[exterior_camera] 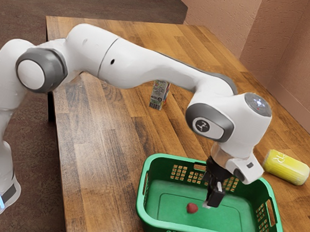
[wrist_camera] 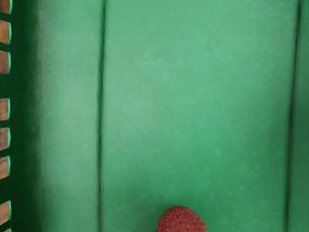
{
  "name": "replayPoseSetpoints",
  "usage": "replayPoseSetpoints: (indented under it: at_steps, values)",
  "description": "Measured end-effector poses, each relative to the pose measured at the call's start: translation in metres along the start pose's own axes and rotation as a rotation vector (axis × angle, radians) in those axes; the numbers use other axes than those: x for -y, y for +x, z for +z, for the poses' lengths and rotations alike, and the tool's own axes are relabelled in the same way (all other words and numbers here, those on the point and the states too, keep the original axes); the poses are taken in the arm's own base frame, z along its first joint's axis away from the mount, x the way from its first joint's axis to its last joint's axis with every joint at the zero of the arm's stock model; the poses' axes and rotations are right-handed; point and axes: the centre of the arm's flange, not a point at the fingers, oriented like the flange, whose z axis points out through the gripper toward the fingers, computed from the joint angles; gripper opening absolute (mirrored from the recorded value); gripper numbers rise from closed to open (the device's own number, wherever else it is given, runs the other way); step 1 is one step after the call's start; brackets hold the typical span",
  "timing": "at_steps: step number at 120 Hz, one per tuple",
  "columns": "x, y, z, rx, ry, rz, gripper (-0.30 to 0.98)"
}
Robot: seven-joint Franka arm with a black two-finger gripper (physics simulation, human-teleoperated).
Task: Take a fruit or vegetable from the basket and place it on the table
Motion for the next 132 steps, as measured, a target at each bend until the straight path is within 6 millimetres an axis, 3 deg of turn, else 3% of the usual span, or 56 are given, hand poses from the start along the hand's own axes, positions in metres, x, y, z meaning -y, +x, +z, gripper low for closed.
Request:
replayPoseSetpoints:
  at_steps: [20,41,76,132]
  values:
    - [0.001,0.007,0.011,-0.101,-0.044,-0.046,0.69]
    - [0.006,-0.010,0.026,-0.107,-0.084,-0.106,0.69]
    - [0.007,-0.021,0.057,-0.074,-0.136,-0.172,0.69]
    - [0.014,-0.024,0.070,-0.060,-0.166,-0.231,0.69]
